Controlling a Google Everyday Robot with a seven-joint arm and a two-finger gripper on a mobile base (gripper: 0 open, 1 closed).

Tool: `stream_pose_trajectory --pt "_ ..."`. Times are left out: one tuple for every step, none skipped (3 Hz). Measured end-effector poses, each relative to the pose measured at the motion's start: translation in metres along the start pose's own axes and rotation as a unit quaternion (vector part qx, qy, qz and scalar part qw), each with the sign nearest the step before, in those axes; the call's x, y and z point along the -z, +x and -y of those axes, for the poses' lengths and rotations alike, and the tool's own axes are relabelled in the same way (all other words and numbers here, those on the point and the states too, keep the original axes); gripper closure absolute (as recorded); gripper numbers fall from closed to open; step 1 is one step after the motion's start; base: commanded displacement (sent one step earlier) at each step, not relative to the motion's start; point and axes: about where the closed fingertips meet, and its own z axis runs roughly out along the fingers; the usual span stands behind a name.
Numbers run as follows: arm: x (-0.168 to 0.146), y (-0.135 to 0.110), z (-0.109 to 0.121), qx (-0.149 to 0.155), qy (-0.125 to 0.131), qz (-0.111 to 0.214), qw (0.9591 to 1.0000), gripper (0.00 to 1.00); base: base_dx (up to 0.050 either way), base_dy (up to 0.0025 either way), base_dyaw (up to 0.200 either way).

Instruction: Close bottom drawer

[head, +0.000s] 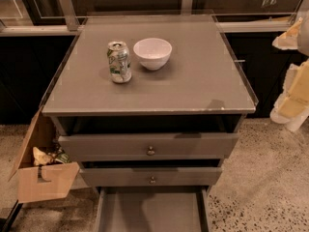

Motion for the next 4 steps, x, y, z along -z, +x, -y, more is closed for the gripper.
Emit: stream_pose_trajectory --pt "0.0000 0.0000 0.0000 0.000 0.000 0.000 1.0000 0.00 -0.041 0.00000 0.000" --pt "0.0000 0.0000 0.0000 0.000 0.000 0.000 1.0000 0.00 -0.050 -0.00012 0.001" --pt "0.0000 0.0000 0.0000 0.000 0.000 0.000 1.0000 0.00 -0.050 -0.00001 0.000" --pt "0.0000 0.0000 0.0000 0.000 0.000 0.000 1.0000 0.00 -0.050 0.00000 0.000"
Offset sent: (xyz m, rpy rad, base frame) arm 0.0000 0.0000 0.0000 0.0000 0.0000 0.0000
